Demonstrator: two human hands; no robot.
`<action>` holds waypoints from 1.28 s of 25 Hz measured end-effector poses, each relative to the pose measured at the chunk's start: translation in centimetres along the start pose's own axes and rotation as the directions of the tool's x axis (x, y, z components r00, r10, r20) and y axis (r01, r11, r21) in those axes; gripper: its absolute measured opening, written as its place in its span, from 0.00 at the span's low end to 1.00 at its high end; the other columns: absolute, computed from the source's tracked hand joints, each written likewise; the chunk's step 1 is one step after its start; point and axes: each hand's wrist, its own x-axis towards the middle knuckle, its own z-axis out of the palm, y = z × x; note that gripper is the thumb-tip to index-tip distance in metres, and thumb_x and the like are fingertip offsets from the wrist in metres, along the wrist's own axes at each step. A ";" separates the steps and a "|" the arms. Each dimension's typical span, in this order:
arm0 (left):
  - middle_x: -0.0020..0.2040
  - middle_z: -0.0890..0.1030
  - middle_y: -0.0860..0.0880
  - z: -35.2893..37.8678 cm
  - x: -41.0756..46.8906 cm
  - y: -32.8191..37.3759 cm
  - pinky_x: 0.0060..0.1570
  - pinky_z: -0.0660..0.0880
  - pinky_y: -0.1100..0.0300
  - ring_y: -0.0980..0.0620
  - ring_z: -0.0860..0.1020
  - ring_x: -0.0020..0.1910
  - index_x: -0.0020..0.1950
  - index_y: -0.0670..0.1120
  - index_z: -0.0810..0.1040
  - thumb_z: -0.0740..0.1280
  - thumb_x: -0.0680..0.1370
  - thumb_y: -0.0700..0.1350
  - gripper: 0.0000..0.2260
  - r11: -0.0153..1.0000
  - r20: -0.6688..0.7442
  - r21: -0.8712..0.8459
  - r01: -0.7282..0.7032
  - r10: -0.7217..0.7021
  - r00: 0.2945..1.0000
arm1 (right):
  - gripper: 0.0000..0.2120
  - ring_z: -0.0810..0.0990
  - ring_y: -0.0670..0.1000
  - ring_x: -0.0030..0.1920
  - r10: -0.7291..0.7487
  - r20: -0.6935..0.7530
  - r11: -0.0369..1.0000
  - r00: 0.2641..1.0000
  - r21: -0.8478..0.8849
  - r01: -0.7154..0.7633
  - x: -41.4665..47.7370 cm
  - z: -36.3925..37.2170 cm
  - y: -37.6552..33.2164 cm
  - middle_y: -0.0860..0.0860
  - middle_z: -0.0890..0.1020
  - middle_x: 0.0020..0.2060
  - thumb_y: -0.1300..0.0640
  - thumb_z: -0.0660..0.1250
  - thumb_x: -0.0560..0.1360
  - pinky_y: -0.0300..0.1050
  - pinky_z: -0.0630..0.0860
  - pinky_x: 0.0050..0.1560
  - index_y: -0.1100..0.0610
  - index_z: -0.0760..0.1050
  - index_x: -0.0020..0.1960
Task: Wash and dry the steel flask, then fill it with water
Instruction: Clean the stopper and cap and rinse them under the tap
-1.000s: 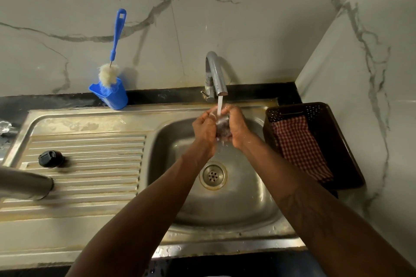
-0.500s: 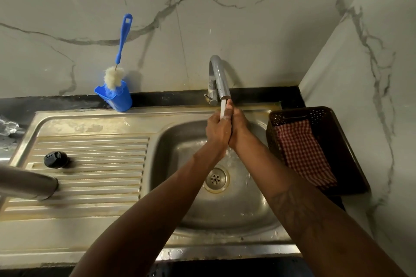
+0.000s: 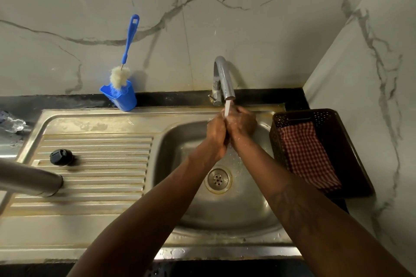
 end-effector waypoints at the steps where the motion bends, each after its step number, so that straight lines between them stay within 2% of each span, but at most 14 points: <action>1: 0.55 0.85 0.39 -0.1 -0.2 0.0 0.64 0.80 0.42 0.41 0.82 0.56 0.61 0.41 0.82 0.60 0.86 0.45 0.14 0.998 0.007 0.056 -0.010 0.009 1.000 | 0.14 0.83 0.49 0.39 0.143 -0.002 0.984 0.990 0.104 -0.142 0.5 -0.3 -0.1 0.49 0.83 0.38 0.43 0.66 0.81 0.44 0.79 0.42 0.51 0.81 0.43; 3: 0.55 0.85 0.40 0.0 -0.2 -0.3 0.62 0.81 0.43 0.42 0.83 0.55 0.58 0.43 0.83 0.62 0.84 0.41 0.10 0.990 -0.025 0.134 -0.035 0.038 0.999 | 0.15 0.80 0.51 0.39 0.319 0.218 0.862 0.922 0.337 -0.378 0.9 -0.4 0.1 0.52 0.79 0.39 0.48 0.59 0.85 0.48 0.79 0.44 0.53 0.74 0.43; 5: 0.52 0.86 0.44 0.1 0.1 -0.4 0.60 0.82 0.46 0.46 0.84 0.55 0.55 0.47 0.85 0.67 0.82 0.41 0.07 0.986 -0.078 0.152 -0.069 0.082 0.994 | 0.15 0.76 0.49 0.40 0.338 0.351 0.787 0.873 0.403 -0.466 0.4 -0.1 0.3 0.51 0.75 0.42 0.52 0.52 0.87 0.46 0.76 0.43 0.52 0.72 0.45; 9: 0.47 0.88 0.51 0.1 1.4 0.5 0.61 0.82 0.49 0.52 0.85 0.51 0.49 0.54 0.87 0.73 0.81 0.46 0.04 0.964 -0.224 0.219 -0.151 0.201 0.954 | 0.16 0.83 0.55 0.45 0.423 0.441 0.625 0.791 0.490 -0.608 -0.8 1.0 -0.5 0.55 0.84 0.43 0.48 0.60 0.83 0.51 0.81 0.50 0.56 0.82 0.51; 12: 0.43 0.85 0.55 -0.4 1.1 1.4 0.58 0.83 0.50 0.54 0.84 0.47 0.51 0.54 0.86 0.72 0.81 0.51 0.04 0.910 -0.266 0.357 -0.212 0.317 0.910 | 0.18 0.83 0.58 0.47 0.457 0.441 0.623 0.772 0.460 -0.632 -2.0 1.9 -0.9 0.58 0.84 0.45 0.45 0.61 0.83 0.57 0.79 0.64 0.59 0.81 0.54; 13: 0.43 0.85 0.55 -0.7 1.1 1.5 0.57 0.83 0.50 0.54 0.84 0.47 0.51 0.53 0.86 0.71 0.82 0.52 0.05 0.864 -0.252 0.439 -0.244 0.379 0.890 | 0.17 0.83 0.58 0.45 0.457 0.407 0.653 0.791 0.450 -0.609 -2.3 2.1 -0.9 0.59 0.84 0.45 0.46 0.64 0.83 0.58 0.79 0.64 0.60 0.80 0.52; 14: 0.42 0.85 0.54 -1.0 1.0 1.5 0.55 0.83 0.50 0.53 0.84 0.46 0.51 0.52 0.86 0.69 0.82 0.53 0.08 0.820 -0.220 0.498 -0.283 0.434 0.874 | 0.17 0.84 0.59 0.44 0.512 0.389 0.588 0.766 0.492 -0.643 -1.8 2.9 -0.4 0.60 0.85 0.45 0.46 0.67 0.81 0.57 0.81 0.60 0.61 0.80 0.51; 17: 0.49 0.85 0.49 -1.1 0.1 1.2 0.55 0.83 0.52 0.53 0.83 0.46 0.52 0.51 0.81 0.64 0.85 0.56 0.11 0.779 -0.146 0.568 -0.266 0.414 0.899 | 0.17 0.87 0.57 0.45 0.419 0.296 0.756 0.858 0.410 -0.511 0.9 3.4 1.1 0.60 0.87 0.49 0.44 0.69 0.79 0.55 0.84 0.50 0.58 0.82 0.53; 20: 0.54 0.83 0.45 -0.9 -0.1 0.7 0.54 0.82 0.48 0.49 0.82 0.49 0.57 0.52 0.79 0.60 0.85 0.61 0.15 0.883 -0.145 0.466 -0.063 0.146 0.979 | 0.13 0.86 0.54 0.41 0.310 0.282 0.871 0.908 0.298 -0.390 1.3 2.2 1.6 0.55 0.86 0.44 0.47 0.72 0.77 0.52 0.84 0.43 0.57 0.82 0.52; 22: 0.55 0.84 0.42 -0.9 -0.1 0.5 0.58 0.82 0.45 0.43 0.83 0.53 0.57 0.47 0.81 0.62 0.84 0.60 0.18 0.951 -0.117 0.309 0.018 0.020 0.993 | 0.12 0.85 0.58 0.45 0.255 0.378 0.871 0.890 0.309 -0.381 0.8 1.2 1.8 0.56 0.85 0.46 0.47 0.70 0.77 0.59 0.84 0.49 0.55 0.81 0.52; 25: 0.61 0.83 0.36 -1.8 -0.5 0.5 0.65 0.78 0.44 0.40 0.82 0.58 0.65 0.39 0.81 0.62 0.82 0.47 0.17 0.999 0.052 -0.036 0.027 -0.025 0.998 | 0.03 0.87 0.54 0.49 0.082 0.258 0.919 0.963 0.354 -0.173 -0.1 0.4 2.1 0.50 0.87 0.46 0.51 0.74 0.76 0.58 0.85 0.53 0.48 0.85 0.48; 27: 0.62 0.82 0.33 -2.8 -0.1 0.2 0.68 0.76 0.42 0.37 0.81 0.60 0.66 0.35 0.80 0.58 0.80 0.44 0.20 0.991 0.110 -0.130 0.034 -0.020 0.994 | 0.18 0.83 0.53 0.58 -0.123 0.338 0.973 0.933 0.225 0.047 -1.1 0.0 2.9 0.48 0.83 0.59 0.42 0.75 0.74 0.55 0.83 0.56 0.45 0.79 0.61; 29: 0.62 0.81 0.31 -3.6 0.3 -0.1 0.64 0.79 0.43 0.36 0.81 0.59 0.60 0.36 0.79 0.56 0.79 0.42 0.17 0.980 0.133 -0.199 0.032 -0.006 0.991 | 0.40 0.75 0.50 0.66 -0.223 0.384 0.974 0.896 0.116 0.193 -0.9 -0.4 4.7 0.49 0.73 0.71 0.42 0.80 0.69 0.51 0.78 0.63 0.43 0.65 0.75; 32: 0.58 0.80 0.34 -4.4 0.8 -0.1 0.40 0.82 0.57 0.43 0.82 0.46 0.53 0.41 0.77 0.57 0.80 0.43 0.11 0.959 0.106 -0.269 0.093 -0.066 0.992 | 0.43 0.76 0.50 0.66 -0.325 0.434 0.942 0.840 0.064 0.331 -0.1 -1.8 5.9 0.50 0.76 0.68 0.55 0.83 0.68 0.49 0.78 0.65 0.48 0.66 0.76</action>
